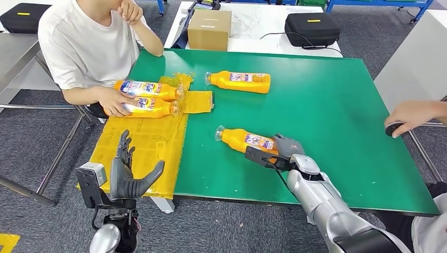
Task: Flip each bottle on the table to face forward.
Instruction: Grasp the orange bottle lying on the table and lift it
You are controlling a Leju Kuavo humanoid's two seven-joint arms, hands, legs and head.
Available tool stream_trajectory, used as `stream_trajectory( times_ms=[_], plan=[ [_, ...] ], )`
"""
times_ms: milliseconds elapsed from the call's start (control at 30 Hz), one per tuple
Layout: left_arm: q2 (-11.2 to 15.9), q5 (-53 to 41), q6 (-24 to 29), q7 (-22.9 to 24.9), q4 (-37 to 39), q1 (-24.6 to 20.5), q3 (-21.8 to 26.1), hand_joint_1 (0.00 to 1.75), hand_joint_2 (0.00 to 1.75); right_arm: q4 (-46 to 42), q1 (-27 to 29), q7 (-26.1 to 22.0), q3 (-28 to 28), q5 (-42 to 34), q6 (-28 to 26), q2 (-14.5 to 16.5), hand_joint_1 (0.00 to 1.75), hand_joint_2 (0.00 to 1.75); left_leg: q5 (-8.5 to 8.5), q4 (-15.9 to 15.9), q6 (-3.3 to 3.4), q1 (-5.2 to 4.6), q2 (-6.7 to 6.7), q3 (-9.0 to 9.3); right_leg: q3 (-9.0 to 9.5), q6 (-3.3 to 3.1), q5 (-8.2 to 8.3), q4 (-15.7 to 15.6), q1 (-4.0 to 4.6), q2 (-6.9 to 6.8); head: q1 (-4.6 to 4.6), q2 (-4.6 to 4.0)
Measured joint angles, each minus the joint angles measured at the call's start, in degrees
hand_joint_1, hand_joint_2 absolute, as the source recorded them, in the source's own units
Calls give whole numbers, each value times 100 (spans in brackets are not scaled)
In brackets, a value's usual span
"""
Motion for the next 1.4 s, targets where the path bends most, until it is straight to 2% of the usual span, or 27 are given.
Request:
stream_trajectory(
  times_ms=[267, 500, 700, 767, 833, 1000, 1100, 1267, 1400],
  plan=[
    [76, 56, -89, -10, 0, -5, 5, 0, 175, 116, -61, -83, 41, -185, 113, -58, 175, 175, 3, 2, 2, 0, -12, 10, 57, 17, 3, 1, 0, -3, 0, 0],
    [221, 260, -384, -149, 0, -7, 55, 0, 175, 44, 13, -1468, 210, -668, 222, -234, 175, 175, -16, 1, -9, 2, 6, 19, 60, 16, 0, 0, 1, 10, 1, 0],
    [288, 276, -416, -174, -1, -1, 80, 0, 175, -91, 119, -1691, 296, -894, 217, -297, 175, 175, -18, 0, -11, 9, 17, 29, 63, 14, -1, -1, 9, 18, 1, 0],
    [299, 292, -459, -184, -8, 29, 79, 0, 175, -291, 308, -2047, 285, -1370, 127, -316, 175, 175, -18, 1, -12, 14, 17, 30, 67, 13, -1, -1, 13, 17, 2, 0],
    [304, 389, -590, -185, -22, 104, 57, 0, 175, -818, 765, -2465, 216, -2099, -110, -309, 175, 175, -19, 1, -13, 18, 13, 26, 71, 14, -4, 0, 16, 16, 2, 0],
    [287, 877, -1134, -241, -17, 318, -142, 0, 175, -2746, 2352, -2989, -69, -3525, -617, -25, 175, 175, -21, 1, -17, 22, -27, -38, 22, 9, -14, 5, 19, -5, -3, 0],
    [280, 1204, -1530, -448, -7, 423, -316, 0, 175, -3537, 2955, -3191, -249, -4064, -629, 228, 175, 175, -21, 1, -18, 27, -31, -68, -5, 3, -17, 7, 23, -10, -2, 0],
    [276, 1689, -2352, -791, -3, 461, -513, 0, 175, -3780, 3155, -3620, -372, -4425, -530, 652, 175, 175, -21, 0, -18, 26, -26, -76, -15, 1, -19, 5, 21, -9, -1, 0],
    [261, 1426, -2212, -797, 35, 460, -575, 0, 175, -3748, 3162, -3758, -338, -4446, -558, 956, 175, 175, -20, 0, -18, 27, -26, -76, -14, 0, -20, 6, 22, -10, 0, 0]
  ],
)
